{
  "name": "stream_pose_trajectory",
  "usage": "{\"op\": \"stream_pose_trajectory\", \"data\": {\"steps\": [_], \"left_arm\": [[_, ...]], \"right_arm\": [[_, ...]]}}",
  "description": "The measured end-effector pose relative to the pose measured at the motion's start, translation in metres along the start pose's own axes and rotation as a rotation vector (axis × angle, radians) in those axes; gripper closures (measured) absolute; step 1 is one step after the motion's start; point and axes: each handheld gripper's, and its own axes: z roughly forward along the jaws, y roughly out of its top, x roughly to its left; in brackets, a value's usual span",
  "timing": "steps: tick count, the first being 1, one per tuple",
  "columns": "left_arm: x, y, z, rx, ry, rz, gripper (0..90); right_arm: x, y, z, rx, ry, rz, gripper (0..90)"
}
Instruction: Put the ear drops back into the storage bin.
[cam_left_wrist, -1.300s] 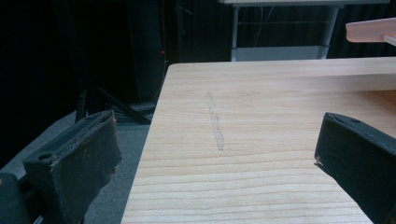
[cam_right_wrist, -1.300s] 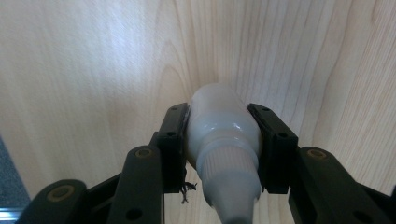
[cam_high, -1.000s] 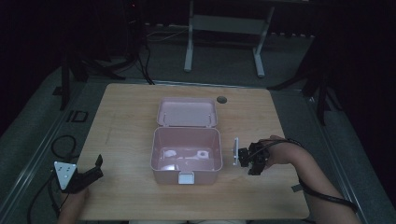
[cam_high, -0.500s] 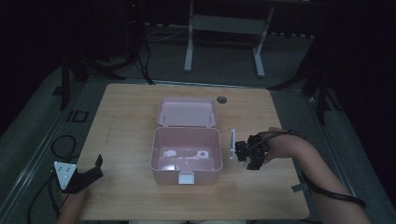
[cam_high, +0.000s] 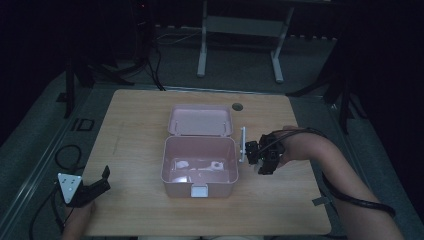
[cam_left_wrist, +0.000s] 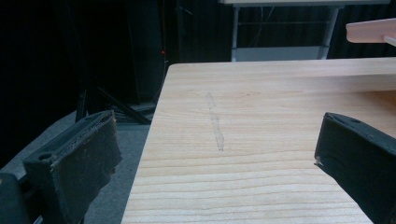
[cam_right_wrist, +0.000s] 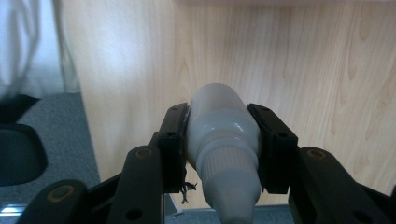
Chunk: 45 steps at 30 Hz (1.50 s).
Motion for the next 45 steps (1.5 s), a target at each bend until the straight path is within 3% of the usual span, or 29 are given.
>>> {"op": "stream_pose_trajectory", "data": {"steps": [15,24,32,43,45], "left_arm": [[0.000,0.000,0.000,0.000,-0.003,-0.001,0.3],[0.000,0.000,0.000,0.000,-0.004,-0.002,0.3],[0.000,0.000,0.000,0.000,-0.006,-0.002,0.3],[0.000,0.000,0.000,0.001,-0.008,-0.001,0.3],[0.000,0.000,0.000,0.003,-0.009,-0.001,0.3]], "right_arm": [[-0.006,0.022,-0.029,-0.013,-0.020,-0.007,59.7],[-0.010,0.040,-0.041,-0.057,-0.024,-0.015,59.7],[-0.009,0.064,-0.030,-0.059,-0.006,-0.056,59.7],[-0.014,0.081,-0.010,-0.049,-0.002,-0.064,59.7],[-0.016,0.086,0.002,-0.039,-0.004,-0.058,59.6]]}}
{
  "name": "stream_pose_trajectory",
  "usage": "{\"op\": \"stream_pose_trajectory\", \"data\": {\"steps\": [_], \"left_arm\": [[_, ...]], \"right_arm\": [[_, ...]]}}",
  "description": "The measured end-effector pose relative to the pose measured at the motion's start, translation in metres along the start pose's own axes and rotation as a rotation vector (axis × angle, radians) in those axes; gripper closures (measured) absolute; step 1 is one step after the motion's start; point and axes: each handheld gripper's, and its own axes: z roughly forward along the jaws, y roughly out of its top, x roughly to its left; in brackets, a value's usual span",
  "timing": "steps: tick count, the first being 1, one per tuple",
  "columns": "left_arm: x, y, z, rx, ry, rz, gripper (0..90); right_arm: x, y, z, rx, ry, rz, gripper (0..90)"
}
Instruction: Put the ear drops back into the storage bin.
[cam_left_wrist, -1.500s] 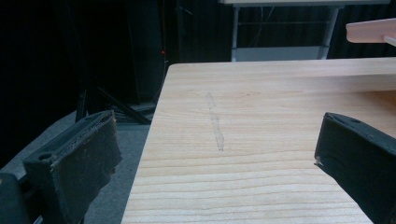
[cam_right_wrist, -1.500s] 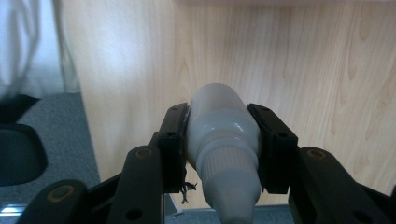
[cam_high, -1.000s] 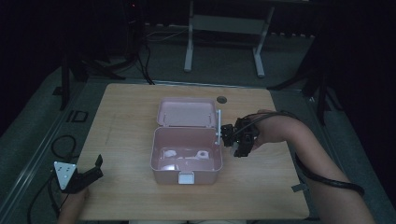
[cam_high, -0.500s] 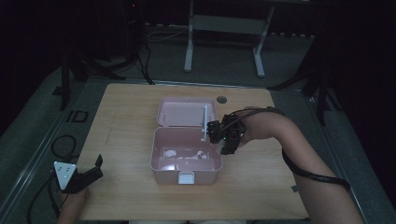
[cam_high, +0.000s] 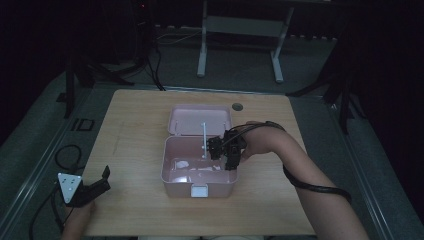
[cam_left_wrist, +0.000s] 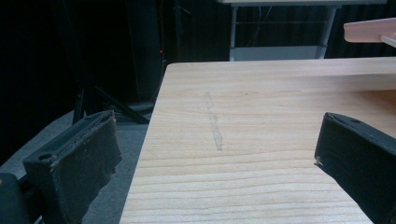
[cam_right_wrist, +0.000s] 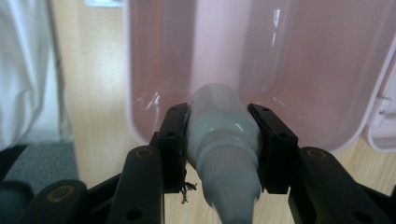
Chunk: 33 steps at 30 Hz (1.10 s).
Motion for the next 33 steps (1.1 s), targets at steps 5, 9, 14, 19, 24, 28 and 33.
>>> {"op": "stream_pose_trajectory", "data": {"steps": [5,9,14,19,24,28,33], "left_arm": [[0.000,0.000,0.000,-0.001,0.000,0.000,0.3],[0.000,0.000,0.000,-0.001,0.000,-0.003,0.3],[0.000,0.000,0.000,-0.002,-0.001,-0.003,0.3],[0.000,0.000,0.000,-0.002,-0.002,-0.003,0.3],[0.000,0.000,0.000,-0.001,-0.002,-0.003,0.3],[0.000,0.000,0.000,0.000,-0.003,-0.004,0.3],[0.000,0.000,0.000,0.000,-0.002,-0.004,0.3]], "right_arm": [[-0.004,0.005,0.017,-0.012,-0.008,-0.002,59.7],[-0.006,0.008,0.031,-0.010,-0.005,0.012,59.6],[-0.007,0.010,0.051,0.011,0.013,0.025,59.7],[-0.009,0.014,0.064,0.020,0.001,0.032,59.6],[-0.009,0.015,0.074,0.042,-0.021,0.022,59.6],[-0.011,0.014,0.079,0.048,-0.007,0.038,59.6],[-0.012,0.014,0.078,0.020,-0.024,0.043,59.6]]}}
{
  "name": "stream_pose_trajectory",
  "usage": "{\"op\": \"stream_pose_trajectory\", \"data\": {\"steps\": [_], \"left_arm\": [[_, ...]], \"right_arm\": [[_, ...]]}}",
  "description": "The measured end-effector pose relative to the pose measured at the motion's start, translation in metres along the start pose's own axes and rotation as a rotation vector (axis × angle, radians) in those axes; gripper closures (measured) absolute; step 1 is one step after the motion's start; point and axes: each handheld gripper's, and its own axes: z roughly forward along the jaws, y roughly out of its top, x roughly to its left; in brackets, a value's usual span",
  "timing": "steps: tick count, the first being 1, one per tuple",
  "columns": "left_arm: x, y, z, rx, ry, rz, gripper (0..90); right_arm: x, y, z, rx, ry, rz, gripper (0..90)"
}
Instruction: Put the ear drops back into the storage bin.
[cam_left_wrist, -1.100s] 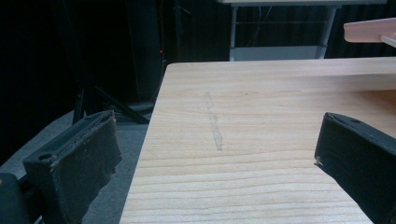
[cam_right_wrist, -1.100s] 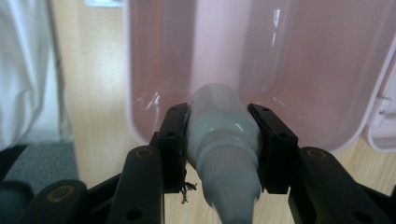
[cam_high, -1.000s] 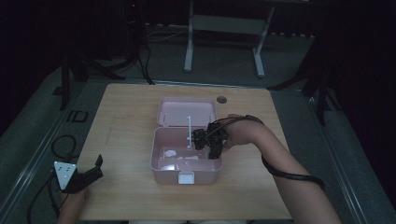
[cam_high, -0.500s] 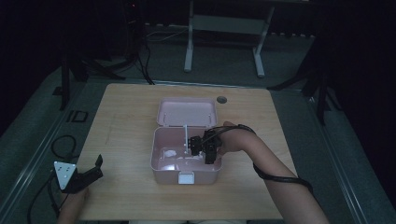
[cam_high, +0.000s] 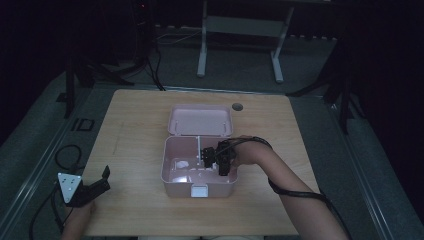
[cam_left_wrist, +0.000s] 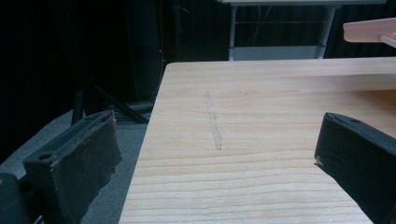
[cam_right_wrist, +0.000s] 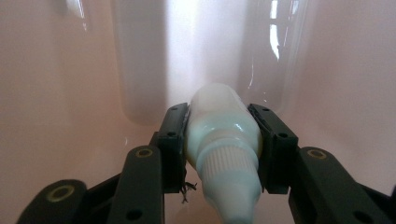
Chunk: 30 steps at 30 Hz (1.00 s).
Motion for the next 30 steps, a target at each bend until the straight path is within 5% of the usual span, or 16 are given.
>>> {"op": "stream_pose_trajectory", "data": {"steps": [9,30], "left_arm": [[0.000,0.000,0.000,0.002,0.000,0.000,0.3],[0.000,0.000,0.000,0.001,-0.003,0.001,0.3]], "right_arm": [[0.003,0.007,0.008,0.006,0.007,-0.029,59.6],[-0.005,0.017,0.036,0.081,0.049,0.025,59.4]]}}
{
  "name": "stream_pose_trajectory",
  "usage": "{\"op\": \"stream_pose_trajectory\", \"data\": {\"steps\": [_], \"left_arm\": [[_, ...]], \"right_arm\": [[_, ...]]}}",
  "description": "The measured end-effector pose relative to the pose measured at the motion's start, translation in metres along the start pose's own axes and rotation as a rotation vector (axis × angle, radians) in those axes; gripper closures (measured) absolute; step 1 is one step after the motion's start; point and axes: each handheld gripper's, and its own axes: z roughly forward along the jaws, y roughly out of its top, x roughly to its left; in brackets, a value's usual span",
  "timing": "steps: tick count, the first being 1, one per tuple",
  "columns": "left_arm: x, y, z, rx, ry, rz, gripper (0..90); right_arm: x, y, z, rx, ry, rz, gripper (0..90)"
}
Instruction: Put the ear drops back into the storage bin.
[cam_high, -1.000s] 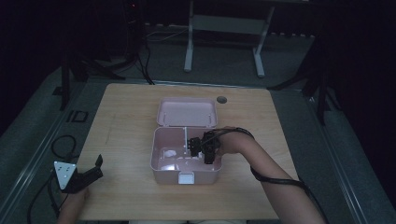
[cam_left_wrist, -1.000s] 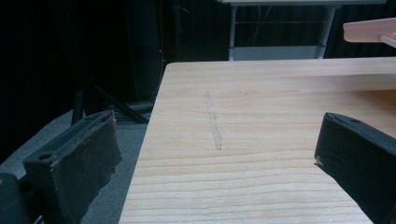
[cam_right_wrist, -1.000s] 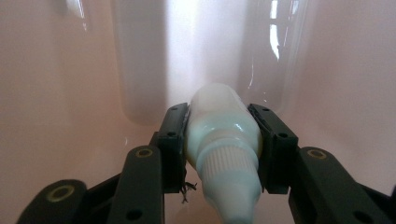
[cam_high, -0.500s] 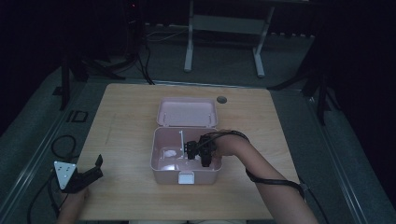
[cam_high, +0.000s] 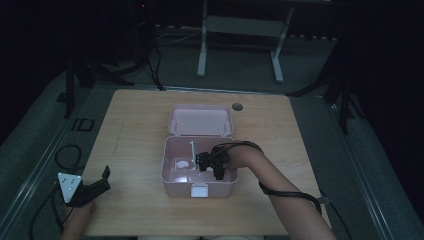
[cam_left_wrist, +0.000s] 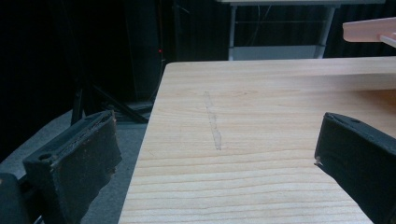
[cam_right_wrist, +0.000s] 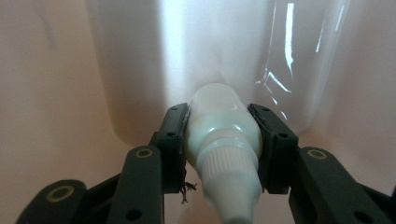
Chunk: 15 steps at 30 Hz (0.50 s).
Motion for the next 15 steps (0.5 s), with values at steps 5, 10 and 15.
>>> {"op": "stream_pose_trajectory", "data": {"steps": [5,10,15], "left_arm": [[0.000,0.000,0.000,0.000,0.000,0.000,0.3],[0.000,0.000,0.000,-0.001,-0.001,0.001,0.3],[0.000,0.000,0.000,-0.001,-0.002,0.000,0.3]], "right_arm": [[-0.001,0.002,0.004,0.015,0.011,-0.003,59.4],[-0.003,0.004,0.010,0.027,0.018,0.014,59.4],[-0.004,0.003,0.010,0.019,0.024,0.027,57.1]]}}
